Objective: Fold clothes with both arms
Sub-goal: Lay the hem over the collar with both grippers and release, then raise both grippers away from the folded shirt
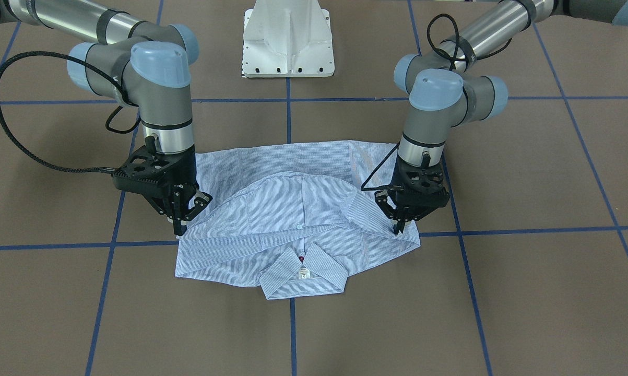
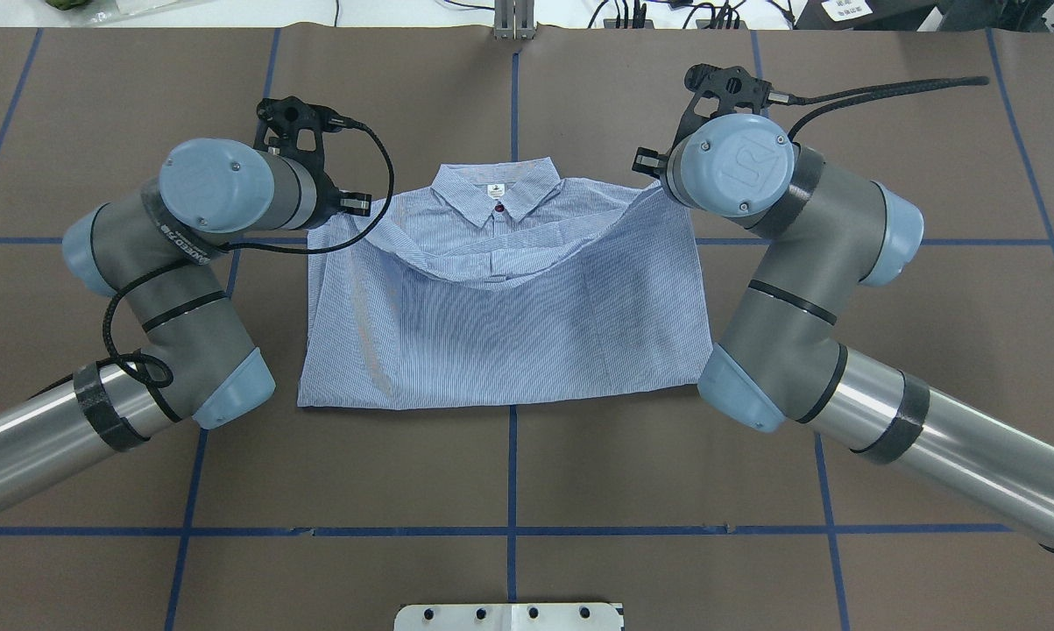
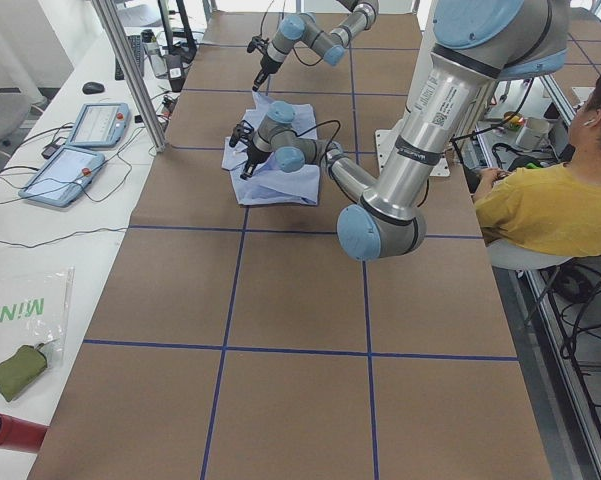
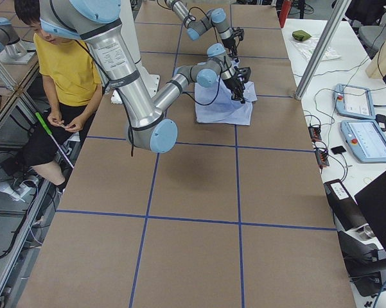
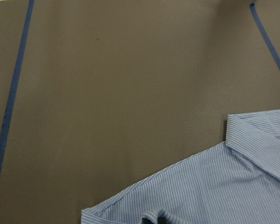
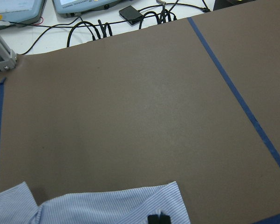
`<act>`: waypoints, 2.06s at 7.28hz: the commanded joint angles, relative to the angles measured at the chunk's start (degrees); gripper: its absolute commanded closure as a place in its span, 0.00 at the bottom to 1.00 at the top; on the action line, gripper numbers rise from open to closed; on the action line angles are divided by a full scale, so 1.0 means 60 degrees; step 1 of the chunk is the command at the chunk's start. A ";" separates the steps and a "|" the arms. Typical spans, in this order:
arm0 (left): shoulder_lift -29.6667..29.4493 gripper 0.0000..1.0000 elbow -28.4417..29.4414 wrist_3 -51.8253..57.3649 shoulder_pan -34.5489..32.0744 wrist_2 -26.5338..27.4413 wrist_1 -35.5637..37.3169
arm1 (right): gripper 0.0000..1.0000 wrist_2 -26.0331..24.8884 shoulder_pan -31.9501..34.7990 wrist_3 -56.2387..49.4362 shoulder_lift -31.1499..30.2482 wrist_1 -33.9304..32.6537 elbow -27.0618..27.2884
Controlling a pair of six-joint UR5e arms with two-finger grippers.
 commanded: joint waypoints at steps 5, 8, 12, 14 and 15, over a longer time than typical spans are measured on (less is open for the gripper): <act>0.0006 1.00 0.0475 0.1252 -0.0470 -0.0578 -0.0384 | 1.00 0.0747 0.0531 -0.0839 0.0109 0.0143 -0.0829; 0.0021 1.00 0.1032 0.1296 -0.0573 -0.0797 -0.1263 | 1.00 0.0893 0.0545 -0.1073 0.0138 0.0144 -0.0918; 0.0108 0.00 0.0858 0.1778 -0.0645 -0.1247 -0.1569 | 0.00 0.1242 0.0763 -0.1349 0.0590 0.0144 -0.0978; 0.1098 0.00 -0.0613 0.1853 -0.0749 -0.2436 -0.1542 | 0.00 0.2839 0.1349 -0.1804 0.0156 0.0086 -0.0002; 0.1728 0.00 -0.1406 0.1621 -0.0719 -0.2438 -0.1557 | 0.00 0.2856 0.1351 -0.1820 -0.0413 0.0085 0.0643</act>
